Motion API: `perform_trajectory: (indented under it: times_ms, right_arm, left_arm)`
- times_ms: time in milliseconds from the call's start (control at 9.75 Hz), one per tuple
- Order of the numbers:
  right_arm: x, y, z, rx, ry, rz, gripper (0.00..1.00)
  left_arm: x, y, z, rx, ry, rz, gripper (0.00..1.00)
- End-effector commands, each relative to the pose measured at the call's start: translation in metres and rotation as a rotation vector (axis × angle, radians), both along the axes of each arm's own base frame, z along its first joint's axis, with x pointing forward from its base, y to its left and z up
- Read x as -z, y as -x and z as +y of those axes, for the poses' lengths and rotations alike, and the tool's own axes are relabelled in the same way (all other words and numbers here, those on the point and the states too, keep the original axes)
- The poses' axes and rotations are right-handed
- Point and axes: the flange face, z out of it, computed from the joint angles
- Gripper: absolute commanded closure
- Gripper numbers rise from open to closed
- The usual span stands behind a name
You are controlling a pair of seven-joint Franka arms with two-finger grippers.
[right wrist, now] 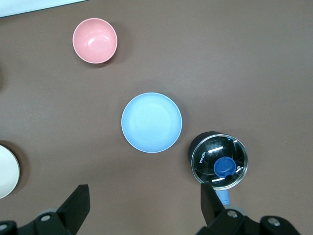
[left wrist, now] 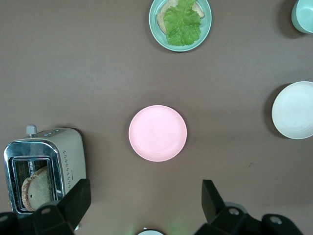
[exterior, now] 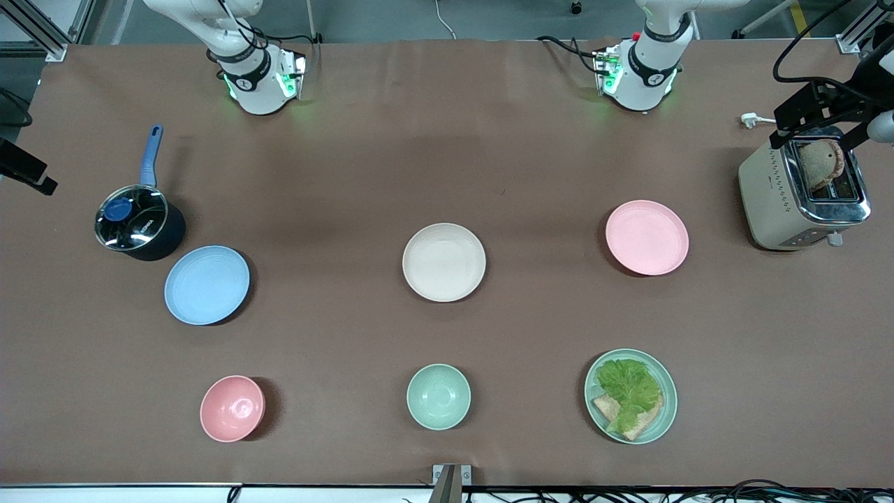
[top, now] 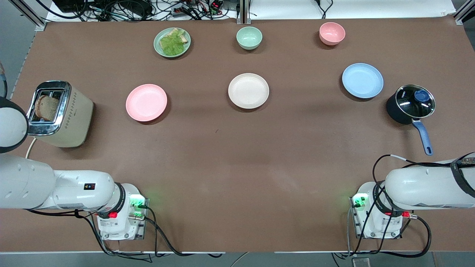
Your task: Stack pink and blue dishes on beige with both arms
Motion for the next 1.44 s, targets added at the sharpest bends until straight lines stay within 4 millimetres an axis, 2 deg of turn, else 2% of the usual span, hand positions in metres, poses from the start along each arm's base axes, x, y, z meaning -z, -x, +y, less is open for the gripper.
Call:
perform_trajectory:
  times_ms: [0, 308, 513, 615, 718, 923, 1026, 1333]
  right_arm:
    - [-0.001, 0.001, -0.002, 0.006, 0.014, 0.005, 0.00]
    - [0.003, -0.003, -0.003, 0.008, 0.016, 0.009, 0.00]
    - [0.049, -0.032, -0.006, 0.005, 0.010, 0.067, 0.00]
    - [0.080, -0.050, -0.007, -0.035, -0.026, 0.083, 0.00]
    - [0.117, -0.065, -0.022, -0.111, -0.062, 0.088, 0.00]
    - [0.198, -0.082, -0.055, -0.191, -0.108, 0.127, 0.00]
    - [0.240, -0.084, -0.069, -0.218, -0.136, 0.126, 0.00]
    - [0.379, -0.071, -0.127, -0.276, -0.222, 0.059, 0.00]
  left_arm:
    - [0.014, 0.000, 0.001, 0.011, 0.014, 0.039, 0.00]
    - [0.021, -0.008, 0.007, -0.017, 0.012, 0.047, 0.00]
    - [0.034, -0.015, 0.028, -0.046, 0.017, 0.062, 0.02]
    - [0.053, -0.020, 0.046, -0.079, 0.041, 0.076, 0.03]
    - [0.073, -0.023, 0.057, -0.103, 0.081, 0.092, 0.03]
    - [0.136, -0.030, 0.061, -0.118, 0.080, 0.097, 0.04]
    - [0.183, -0.029, 0.061, -0.116, 0.070, 0.113, 0.04]
    - [0.318, -0.022, 0.066, -0.113, 0.057, 0.101, 0.04]
